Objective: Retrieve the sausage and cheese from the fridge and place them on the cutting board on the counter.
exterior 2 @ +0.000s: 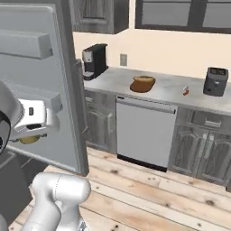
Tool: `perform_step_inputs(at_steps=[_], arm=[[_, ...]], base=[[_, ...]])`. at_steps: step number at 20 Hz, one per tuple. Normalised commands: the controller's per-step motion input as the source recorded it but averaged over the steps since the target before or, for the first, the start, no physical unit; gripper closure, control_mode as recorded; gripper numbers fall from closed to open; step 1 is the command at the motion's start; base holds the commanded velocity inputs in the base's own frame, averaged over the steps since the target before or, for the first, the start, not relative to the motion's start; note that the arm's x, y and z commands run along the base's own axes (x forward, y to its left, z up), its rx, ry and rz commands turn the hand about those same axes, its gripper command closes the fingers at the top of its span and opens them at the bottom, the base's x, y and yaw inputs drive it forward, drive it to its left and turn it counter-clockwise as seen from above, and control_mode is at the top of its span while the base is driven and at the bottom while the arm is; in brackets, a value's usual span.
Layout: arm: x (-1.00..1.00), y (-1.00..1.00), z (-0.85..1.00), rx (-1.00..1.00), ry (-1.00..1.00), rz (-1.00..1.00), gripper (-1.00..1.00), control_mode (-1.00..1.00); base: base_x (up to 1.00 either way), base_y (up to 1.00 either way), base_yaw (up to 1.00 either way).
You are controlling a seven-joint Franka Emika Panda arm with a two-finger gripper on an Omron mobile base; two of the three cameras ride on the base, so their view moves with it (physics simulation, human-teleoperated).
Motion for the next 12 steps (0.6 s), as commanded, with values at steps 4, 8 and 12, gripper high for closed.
perform_step_inputs(at_steps=[4, 8, 12], arm=[[0.0, 0.0, 0.0, 0.0, 0.0, 0.0, 1.0, 1.0], [0.0, 0.0, 0.0, 0.0, 0.0, 0.0, 1.0, 1.0], [0.0, 0.0, 0.0, 0.0, 0.0, 0.0, 1.0, 1.0]], base=[[0.12, -0.81, -0.69], [0.67, -0.57, -0.33], [1.0, -0.12, -0.04]])
